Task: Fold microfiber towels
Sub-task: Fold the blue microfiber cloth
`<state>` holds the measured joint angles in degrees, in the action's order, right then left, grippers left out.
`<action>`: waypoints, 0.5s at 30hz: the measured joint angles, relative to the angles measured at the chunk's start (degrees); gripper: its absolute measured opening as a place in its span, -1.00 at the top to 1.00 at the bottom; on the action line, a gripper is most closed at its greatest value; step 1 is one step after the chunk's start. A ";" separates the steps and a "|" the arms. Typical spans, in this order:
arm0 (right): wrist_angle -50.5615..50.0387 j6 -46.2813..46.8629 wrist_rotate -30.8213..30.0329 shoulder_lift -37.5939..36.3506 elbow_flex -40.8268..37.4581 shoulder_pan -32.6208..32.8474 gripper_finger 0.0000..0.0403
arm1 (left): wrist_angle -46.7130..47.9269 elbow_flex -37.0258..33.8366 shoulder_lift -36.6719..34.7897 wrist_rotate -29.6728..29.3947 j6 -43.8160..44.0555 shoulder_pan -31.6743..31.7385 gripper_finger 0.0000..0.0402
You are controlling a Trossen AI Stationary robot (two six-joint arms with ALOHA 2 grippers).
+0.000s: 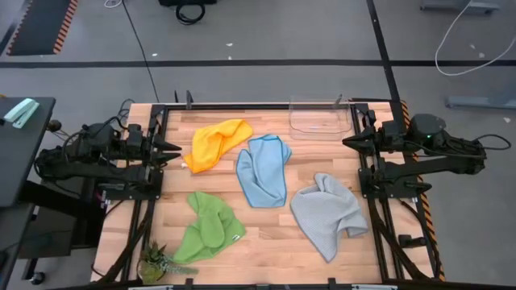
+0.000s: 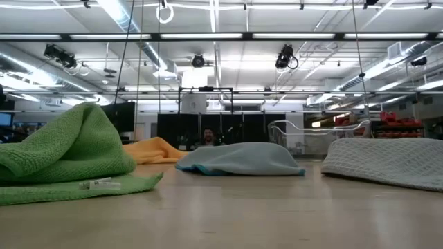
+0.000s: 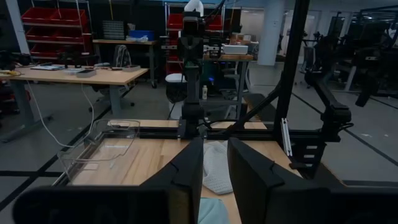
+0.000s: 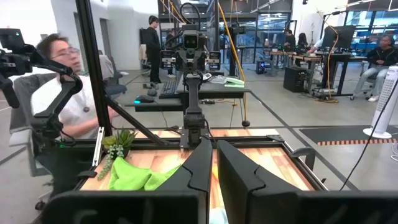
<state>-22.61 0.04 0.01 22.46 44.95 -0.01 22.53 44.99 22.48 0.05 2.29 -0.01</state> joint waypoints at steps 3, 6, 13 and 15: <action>0.00 0.00 0.00 0.01 0.02 -0.02 0.83 | 0.02 0.00 0.00 -0.02 0.00 0.00 0.58; 0.00 0.01 0.02 0.00 0.00 -0.01 0.83 | 0.00 0.00 0.00 -0.01 0.00 -0.02 0.56; 0.00 0.02 0.02 -0.01 0.00 0.00 0.83 | 0.00 0.00 0.00 0.00 0.01 0.00 0.58; 0.00 0.02 0.01 0.00 0.02 0.00 0.83 | 0.02 0.00 0.00 -0.02 0.02 -0.02 0.59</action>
<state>-22.61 0.05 0.02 22.47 44.97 -0.01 22.55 44.99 22.48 0.03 2.31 -0.03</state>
